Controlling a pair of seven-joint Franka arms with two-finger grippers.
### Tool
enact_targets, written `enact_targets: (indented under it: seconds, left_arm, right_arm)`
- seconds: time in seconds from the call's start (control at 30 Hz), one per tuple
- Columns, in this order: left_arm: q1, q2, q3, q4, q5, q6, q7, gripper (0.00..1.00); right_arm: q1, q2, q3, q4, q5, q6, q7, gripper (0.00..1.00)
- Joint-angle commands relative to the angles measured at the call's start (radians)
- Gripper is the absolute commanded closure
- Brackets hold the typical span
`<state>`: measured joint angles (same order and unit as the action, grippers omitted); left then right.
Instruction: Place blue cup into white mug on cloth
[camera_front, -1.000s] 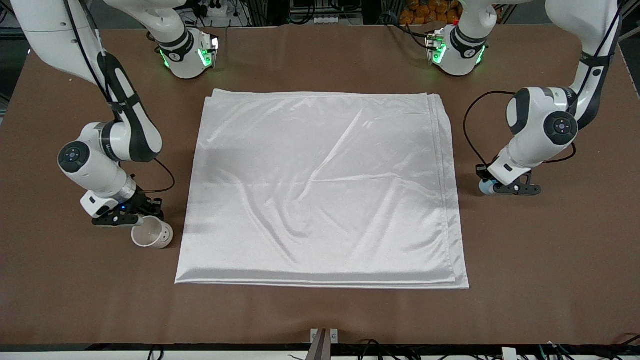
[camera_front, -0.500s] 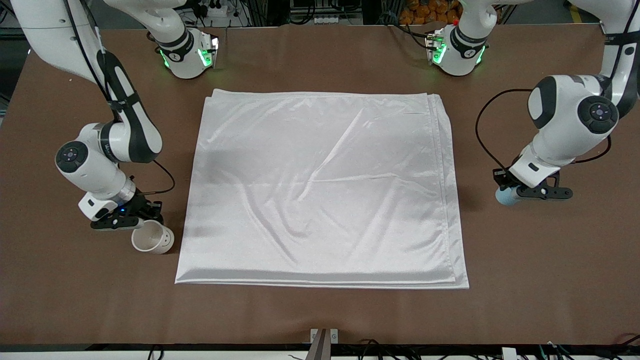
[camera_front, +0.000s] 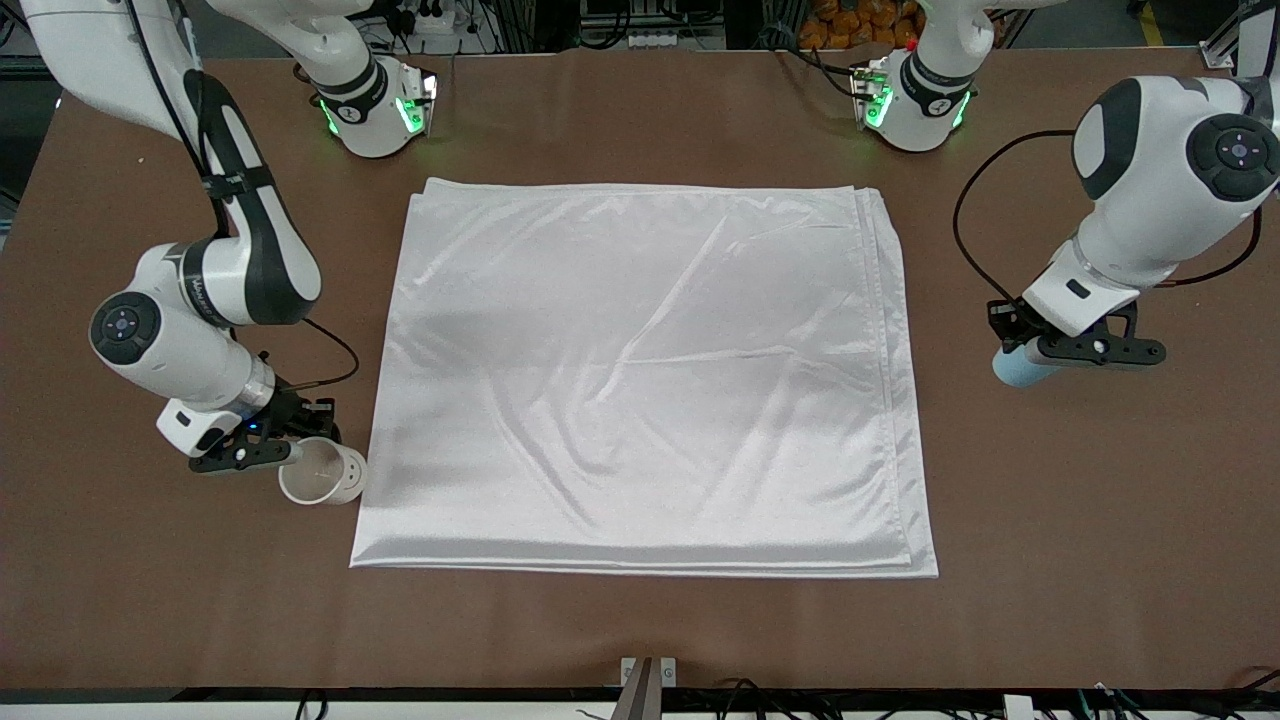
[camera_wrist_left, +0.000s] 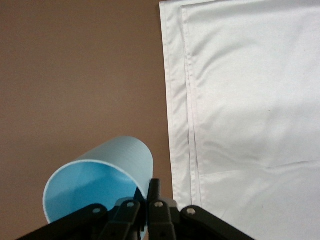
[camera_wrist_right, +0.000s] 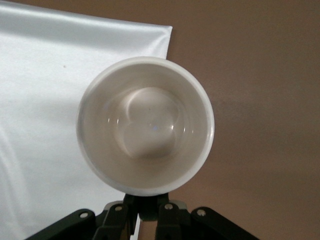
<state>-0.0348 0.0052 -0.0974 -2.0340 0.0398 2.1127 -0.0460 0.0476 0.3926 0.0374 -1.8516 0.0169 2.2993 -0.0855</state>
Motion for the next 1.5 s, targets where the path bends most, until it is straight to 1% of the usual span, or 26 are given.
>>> enact_targets:
  seconds: [0.0,0.17,0.53,0.9,1.1,1.33,1.47]
  left_arm:
    - [0.007,-0.027,-0.021,-0.003,0.026,-0.020,-0.031,1.00]
    - [0.007,-0.027,-0.022,0.003,0.026,-0.020,-0.032,1.00]
    - [0.007,-0.027,-0.022,0.009,0.026,-0.022,-0.032,1.00]
    - [0.004,-0.027,-0.024,0.011,0.026,-0.022,-0.034,1.00]
    - [0.003,-0.027,-0.024,0.011,0.026,-0.022,-0.034,1.00]
    - [0.000,-0.025,-0.036,0.009,0.026,-0.022,-0.048,1.00]
    - [-0.002,-0.022,-0.047,0.009,0.026,-0.022,-0.072,1.00]
  right_arm:
    - [0.054,-0.009,0.006,0.051,-0.002,-0.077,0.061,1.00]
    - [0.136,-0.006,0.004,0.089,-0.002,-0.093,0.188,1.00]
    - [0.328,0.006,0.004,0.115,-0.002,-0.084,0.504,1.00]
    - [0.492,0.094,0.002,0.206,-0.008,-0.075,0.754,1.00]
    - [0.548,0.152,0.001,0.247,-0.017,-0.064,0.817,1.00]
    - [0.620,0.186,0.001,0.262,-0.020,-0.015,0.937,1.00]
    - [0.655,0.209,-0.005,0.279,-0.023,-0.012,0.955,1.00]
